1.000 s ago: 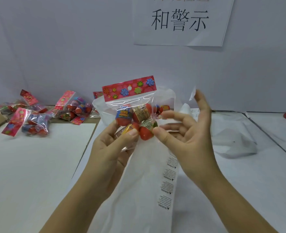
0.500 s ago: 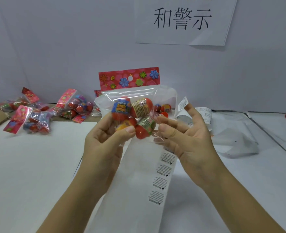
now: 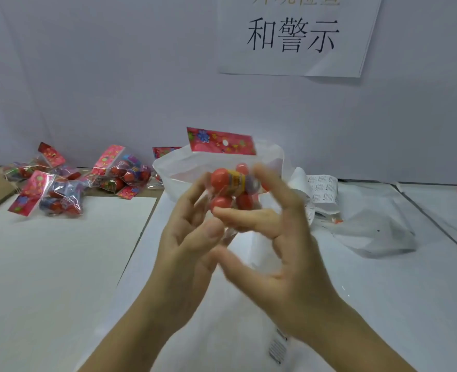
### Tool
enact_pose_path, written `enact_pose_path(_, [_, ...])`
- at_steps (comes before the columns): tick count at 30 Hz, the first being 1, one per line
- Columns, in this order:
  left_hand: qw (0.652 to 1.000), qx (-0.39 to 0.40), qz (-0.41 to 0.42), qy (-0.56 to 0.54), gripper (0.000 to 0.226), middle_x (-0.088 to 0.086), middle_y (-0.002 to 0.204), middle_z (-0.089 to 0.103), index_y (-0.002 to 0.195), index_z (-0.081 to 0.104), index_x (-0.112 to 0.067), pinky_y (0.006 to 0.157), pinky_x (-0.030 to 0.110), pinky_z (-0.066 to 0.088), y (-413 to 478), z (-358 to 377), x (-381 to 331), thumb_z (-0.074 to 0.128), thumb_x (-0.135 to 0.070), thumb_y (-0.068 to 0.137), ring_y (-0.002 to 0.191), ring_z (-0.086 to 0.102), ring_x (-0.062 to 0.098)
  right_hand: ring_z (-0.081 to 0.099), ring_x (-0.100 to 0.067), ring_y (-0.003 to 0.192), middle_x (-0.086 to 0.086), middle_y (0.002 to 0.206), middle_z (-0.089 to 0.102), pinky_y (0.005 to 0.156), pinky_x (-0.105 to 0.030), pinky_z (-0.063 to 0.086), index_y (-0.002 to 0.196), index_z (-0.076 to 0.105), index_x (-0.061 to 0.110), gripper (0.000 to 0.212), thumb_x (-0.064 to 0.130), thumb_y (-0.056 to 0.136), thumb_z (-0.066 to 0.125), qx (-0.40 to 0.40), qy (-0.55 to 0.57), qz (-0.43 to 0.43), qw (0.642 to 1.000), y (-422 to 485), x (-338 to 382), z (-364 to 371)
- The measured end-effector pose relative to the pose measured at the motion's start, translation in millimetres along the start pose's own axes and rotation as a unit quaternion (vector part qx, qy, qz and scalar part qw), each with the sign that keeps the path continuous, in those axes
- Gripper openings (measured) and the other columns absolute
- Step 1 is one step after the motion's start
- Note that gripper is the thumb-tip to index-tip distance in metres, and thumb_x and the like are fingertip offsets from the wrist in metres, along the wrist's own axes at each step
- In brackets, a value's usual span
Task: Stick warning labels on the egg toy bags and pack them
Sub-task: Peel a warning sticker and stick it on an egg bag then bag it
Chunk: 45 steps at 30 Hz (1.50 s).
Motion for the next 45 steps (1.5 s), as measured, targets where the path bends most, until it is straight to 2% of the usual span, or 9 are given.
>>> enact_pose_path(2, [1.000,-0.019,-0.013,-0.001,0.071,0.008,0.119,0.070,0.136,0.054,-0.016,0.081,0.026,0.056,0,-3,2,0.082,-0.019,0.071,0.110,0.068,0.023,0.062,-0.010,0.112,0.013,0.125,0.062,0.093,-0.020,0.049,0.146,0.025,0.039,0.083,0.020,0.081,0.072,0.033,0.045,-0.001,0.998,0,3,7])
enact_pose_path(6, [0.998,-0.057,-0.027,0.003,0.045,0.014,0.117,0.071,0.126,0.064,-0.013,0.077,0.025,0.057,1,-13,5,0.064,-0.008,0.082,0.101,0.071,0.023,0.064,-0.018,0.101,0.006,0.118,0.063,0.084,-0.036,0.056,0.134,0.049,0.041,0.057,0.019,0.083,0.063,-0.049,0.174,0.032,0.983,8,1,-19])
enact_pose_path(12, [0.995,-0.092,-0.035,0.001,0.047,0.012,0.118,0.071,0.129,0.058,-0.023,0.086,0.047,0.057,4,-22,3,0.056,-0.017,0.082,0.105,0.068,0.037,0.063,-0.014,0.101,0.003,0.107,0.064,0.077,-0.037,0.059,0.095,0.071,0.038,0.020,0.023,0.081,0.070,-0.153,0.088,0.074,0.982,15,-16,-58])
enact_pose_path(15, [0.994,-0.106,-0.031,0.002,0.054,0.009,0.111,0.073,0.129,0.051,-0.029,0.077,0.043,0.061,3,-23,3,0.068,-0.019,0.079,0.100,0.070,0.037,0.066,-0.014,0.097,0.011,0.101,0.068,0.078,-0.020,0.054,0.088,0.073,0.036,0.017,0.021,0.083,0.069,-0.139,0.075,0.078,0.984,17,-18,-58])
enact_pose_path(24, [0.986,-0.148,0.016,0.070,0.054,0.014,0.095,0.076,0.113,0.056,-0.009,0.063,0.034,0.060,-2,-33,-3,0.072,-0.033,0.067,0.084,0.073,0.037,0.071,-0.017,0.071,0.001,0.079,0.074,0.062,-0.022,0.055,0.117,0.062,0.034,0.040,0.021,0.080,0.070,-0.020,0.167,0.156,0.973,17,-29,-26])
enact_pose_path(28, [0.984,-0.139,0.023,0.112,0.035,0.009,0.091,0.076,0.097,0.068,-0.023,0.054,0.031,0.058,-3,-32,-5,0.078,-0.031,0.065,0.078,0.074,0.032,0.071,-0.025,0.066,-0.008,0.078,0.074,0.057,-0.025,0.056,0.095,0.068,0.016,0.021,0.025,0.077,0.069,-0.018,0.182,0.199,0.963,14,-35,-23])
enact_pose_path(31, [0.982,-0.123,0.038,0.141,0.020,0.005,0.094,0.077,0.086,0.076,-0.034,0.053,0.030,0.058,-4,-26,-7,0.080,-0.029,0.067,0.080,0.075,0.028,0.069,-0.022,0.066,-0.006,0.079,0.073,0.050,-0.028,0.055,0.086,0.071,0.019,0.015,0.028,0.075,0.068,-0.007,0.199,0.222,0.955,14,-37,-23])
enact_pose_path(35, [0.977,-0.119,0.068,0.163,0.028,0.000,0.095,0.077,0.087,0.077,-0.040,0.053,0.030,0.058,-5,-20,-13,0.073,-0.039,0.060,0.083,0.075,0.024,0.070,-0.013,0.076,0.003,0.086,0.073,0.044,-0.028,0.053,0.082,0.075,0.028,0.010,0.032,0.073,0.072,0.023,0.218,0.219,0.951,16,-33,-22])
enact_pose_path(45, [0.966,-0.118,0.111,0.200,0.029,-0.008,0.096,0.077,0.103,0.073,-0.036,0.055,0.024,0.058,-11,-9,-22,0.068,-0.041,0.075,0.085,0.074,0.020,0.069,-0.015,0.066,0.003,0.079,0.074,0.051,-0.026,0.056,0.098,0.075,0.024,0.024,0.022,0.076,0.066,0.007,0.184,0.188,0.965,19,-29,-27])
Point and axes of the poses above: each hand's wrist, its own y-axis towards the middle knuckle, its own z-axis out of the palm, x = y × z, the point moved 10 cm from there along y, towards the middle knuckle
